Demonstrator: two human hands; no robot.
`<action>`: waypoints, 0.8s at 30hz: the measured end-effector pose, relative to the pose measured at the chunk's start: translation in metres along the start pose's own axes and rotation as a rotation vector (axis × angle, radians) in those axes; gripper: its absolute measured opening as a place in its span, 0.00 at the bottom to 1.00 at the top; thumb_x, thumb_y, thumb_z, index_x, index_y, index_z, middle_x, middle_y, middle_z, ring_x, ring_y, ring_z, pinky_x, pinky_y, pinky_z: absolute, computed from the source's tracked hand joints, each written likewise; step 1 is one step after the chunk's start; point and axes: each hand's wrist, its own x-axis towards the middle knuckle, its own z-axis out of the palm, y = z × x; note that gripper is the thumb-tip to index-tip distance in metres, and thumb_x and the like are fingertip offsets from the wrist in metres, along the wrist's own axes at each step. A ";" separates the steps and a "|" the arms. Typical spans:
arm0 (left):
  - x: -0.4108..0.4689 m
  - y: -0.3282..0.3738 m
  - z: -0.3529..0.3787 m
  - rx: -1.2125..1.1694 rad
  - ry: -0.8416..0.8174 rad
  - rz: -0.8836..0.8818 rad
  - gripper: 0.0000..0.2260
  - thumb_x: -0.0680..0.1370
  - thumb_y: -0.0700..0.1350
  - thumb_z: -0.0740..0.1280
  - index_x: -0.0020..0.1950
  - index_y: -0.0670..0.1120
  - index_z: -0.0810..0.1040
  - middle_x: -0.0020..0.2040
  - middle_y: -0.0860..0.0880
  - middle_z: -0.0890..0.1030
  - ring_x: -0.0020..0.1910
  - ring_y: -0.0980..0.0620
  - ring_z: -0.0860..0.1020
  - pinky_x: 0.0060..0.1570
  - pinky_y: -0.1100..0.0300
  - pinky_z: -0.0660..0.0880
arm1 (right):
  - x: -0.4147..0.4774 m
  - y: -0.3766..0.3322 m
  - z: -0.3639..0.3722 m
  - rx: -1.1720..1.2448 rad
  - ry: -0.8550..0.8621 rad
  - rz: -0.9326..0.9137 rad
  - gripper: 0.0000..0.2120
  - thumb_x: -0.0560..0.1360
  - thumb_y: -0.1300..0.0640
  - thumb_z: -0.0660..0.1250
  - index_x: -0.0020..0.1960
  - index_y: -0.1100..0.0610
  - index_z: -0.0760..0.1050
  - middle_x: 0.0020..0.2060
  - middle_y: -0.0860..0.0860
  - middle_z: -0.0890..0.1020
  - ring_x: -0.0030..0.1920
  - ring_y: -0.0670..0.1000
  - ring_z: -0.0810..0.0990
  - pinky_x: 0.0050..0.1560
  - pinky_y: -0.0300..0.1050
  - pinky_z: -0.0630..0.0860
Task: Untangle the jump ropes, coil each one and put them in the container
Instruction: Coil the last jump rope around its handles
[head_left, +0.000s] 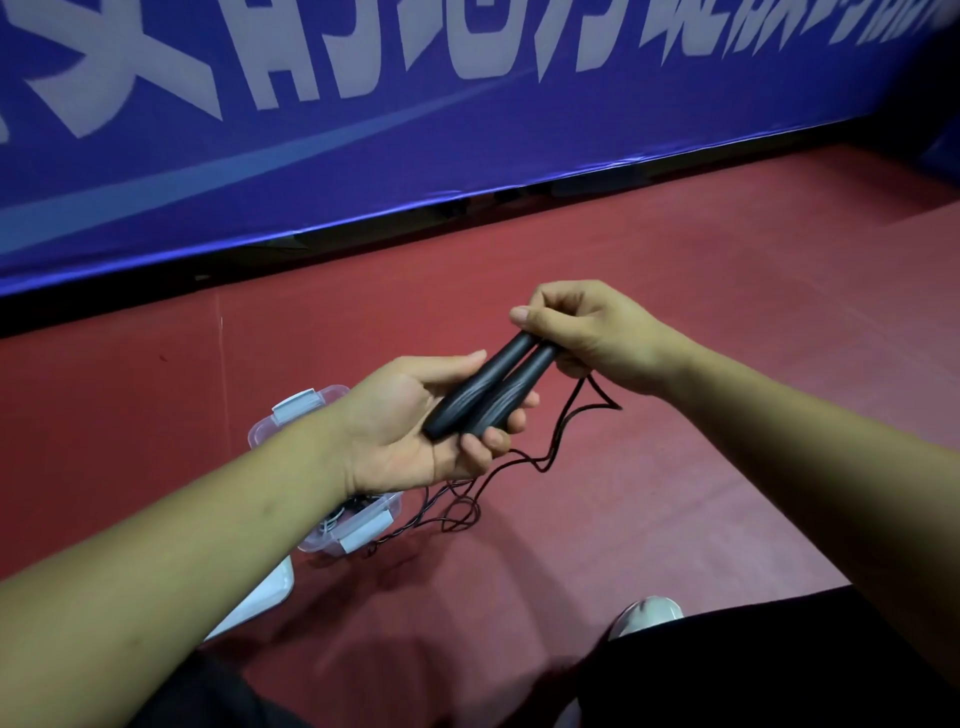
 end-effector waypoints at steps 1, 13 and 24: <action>0.001 -0.001 0.000 -0.022 0.009 -0.011 0.23 0.81 0.53 0.59 0.63 0.34 0.74 0.43 0.42 0.75 0.34 0.52 0.71 0.27 0.65 0.69 | 0.000 0.000 0.001 -0.026 0.008 -0.006 0.15 0.80 0.54 0.67 0.38 0.59 0.70 0.26 0.51 0.65 0.26 0.49 0.60 0.27 0.46 0.54; 0.006 -0.002 0.002 0.151 0.041 0.086 0.09 0.75 0.35 0.66 0.55 0.37 0.74 0.36 0.47 0.72 0.29 0.57 0.67 0.25 0.69 0.61 | 0.000 -0.011 -0.005 -0.366 0.143 -0.171 0.23 0.83 0.45 0.58 0.36 0.59 0.69 0.28 0.49 0.67 0.29 0.47 0.65 0.31 0.43 0.62; 0.008 0.020 -0.006 -0.119 0.105 0.491 0.07 0.75 0.36 0.62 0.52 0.40 0.73 0.37 0.48 0.72 0.30 0.57 0.69 0.26 0.70 0.66 | 0.014 0.023 -0.034 -0.474 0.070 -0.029 0.08 0.83 0.62 0.61 0.49 0.59 0.78 0.34 0.54 0.79 0.32 0.45 0.78 0.41 0.44 0.75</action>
